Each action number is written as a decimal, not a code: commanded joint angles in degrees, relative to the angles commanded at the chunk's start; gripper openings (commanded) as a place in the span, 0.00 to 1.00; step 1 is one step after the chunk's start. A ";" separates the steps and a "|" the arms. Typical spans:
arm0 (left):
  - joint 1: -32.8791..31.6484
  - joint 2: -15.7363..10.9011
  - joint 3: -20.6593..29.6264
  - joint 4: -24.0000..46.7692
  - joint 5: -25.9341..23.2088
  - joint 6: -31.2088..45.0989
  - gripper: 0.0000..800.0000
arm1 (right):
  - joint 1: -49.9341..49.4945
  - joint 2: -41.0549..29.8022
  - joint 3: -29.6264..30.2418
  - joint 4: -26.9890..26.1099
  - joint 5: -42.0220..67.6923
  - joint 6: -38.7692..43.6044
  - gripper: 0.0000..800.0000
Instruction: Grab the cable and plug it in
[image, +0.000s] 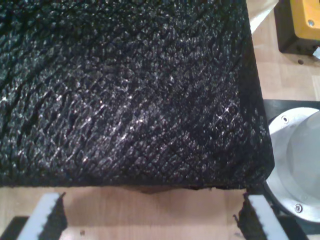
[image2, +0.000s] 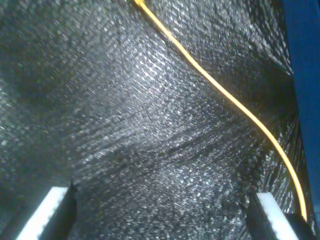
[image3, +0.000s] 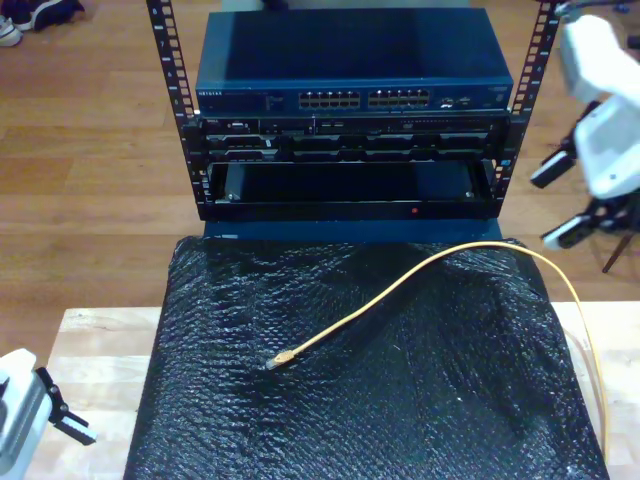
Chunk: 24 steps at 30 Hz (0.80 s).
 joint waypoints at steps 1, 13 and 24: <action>-0.53 -0.09 0.00 0.00 -0.09 -0.44 1.00 | 1.23 0.26 0.00 -0.79 -0.62 0.88 1.00; -6.07 -0.09 0.44 0.00 -2.90 -7.21 1.00 | 15.91 4.92 0.18 -7.74 -7.91 8.62 1.00; -6.15 -0.18 1.05 0.00 -4.84 -8.35 1.00 | 30.15 9.41 0.62 -18.46 -14.59 20.92 1.00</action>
